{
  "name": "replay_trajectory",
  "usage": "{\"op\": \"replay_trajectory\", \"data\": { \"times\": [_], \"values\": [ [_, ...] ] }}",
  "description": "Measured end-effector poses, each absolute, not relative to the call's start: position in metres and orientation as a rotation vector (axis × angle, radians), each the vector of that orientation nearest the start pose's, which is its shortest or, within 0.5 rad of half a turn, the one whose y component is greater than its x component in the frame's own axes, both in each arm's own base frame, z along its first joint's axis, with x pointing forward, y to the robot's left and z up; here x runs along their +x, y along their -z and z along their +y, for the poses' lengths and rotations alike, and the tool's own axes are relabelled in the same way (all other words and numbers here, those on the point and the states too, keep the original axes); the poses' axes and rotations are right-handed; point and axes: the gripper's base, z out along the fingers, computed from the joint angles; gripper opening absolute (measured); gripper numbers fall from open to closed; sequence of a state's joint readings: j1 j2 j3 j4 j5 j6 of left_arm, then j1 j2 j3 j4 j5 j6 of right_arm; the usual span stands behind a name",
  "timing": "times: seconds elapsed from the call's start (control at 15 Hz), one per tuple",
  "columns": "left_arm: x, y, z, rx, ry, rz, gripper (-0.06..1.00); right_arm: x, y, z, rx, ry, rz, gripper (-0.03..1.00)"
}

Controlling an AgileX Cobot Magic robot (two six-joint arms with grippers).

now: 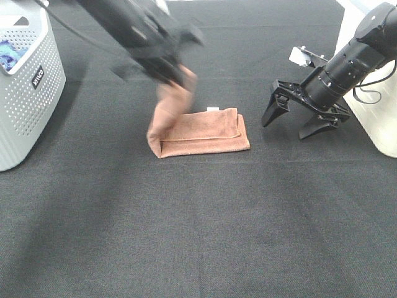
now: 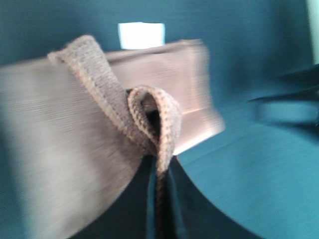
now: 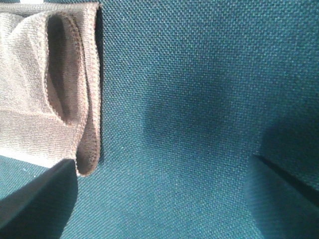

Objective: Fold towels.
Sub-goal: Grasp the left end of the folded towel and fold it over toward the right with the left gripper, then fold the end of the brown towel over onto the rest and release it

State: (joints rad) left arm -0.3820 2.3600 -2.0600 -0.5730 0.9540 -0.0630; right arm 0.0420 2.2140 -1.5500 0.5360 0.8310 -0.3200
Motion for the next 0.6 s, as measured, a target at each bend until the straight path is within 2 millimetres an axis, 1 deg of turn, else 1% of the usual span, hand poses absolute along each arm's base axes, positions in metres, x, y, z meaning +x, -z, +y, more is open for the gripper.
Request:
{"op": "replay_trajectory", "data": {
  "times": [0.13, 0.27, 0.33, 0.47, 0.53, 0.6],
  "values": [
    [0.467, -0.166, -0.253, 0.101, 0.907, 2.738, 0.02, 0.440, -0.126, 0.053, -0.040, -0.579, 2.870, 0.85],
    [0.469, -0.151, -0.268, 0.079, 0.945, 2.715, 0.02, 0.440, -0.126, 0.053, -0.040, -0.579, 2.870, 0.85],
    [0.468, -0.146, -0.274, 0.070, 0.960, 2.708, 0.02, 0.440, -0.126, 0.053, -0.040, -0.579, 2.870, 0.85],
    [0.469, -0.142, -0.278, 0.051, 0.968, 2.694, 0.02, 0.440, -0.126, 0.053, -0.040, -0.579, 2.870, 0.85],
    [0.470, -0.138, -0.281, -0.016, 0.985, 2.682, 0.05, 0.440, -0.126, 0.053, -0.040, -0.579, 2.870, 0.85],
    [0.471, -0.138, -0.281, -0.052, 0.999, 2.675, 0.13, 0.440, -0.126, 0.053, -0.040, -0.579, 2.870, 0.85]
  ]
}}
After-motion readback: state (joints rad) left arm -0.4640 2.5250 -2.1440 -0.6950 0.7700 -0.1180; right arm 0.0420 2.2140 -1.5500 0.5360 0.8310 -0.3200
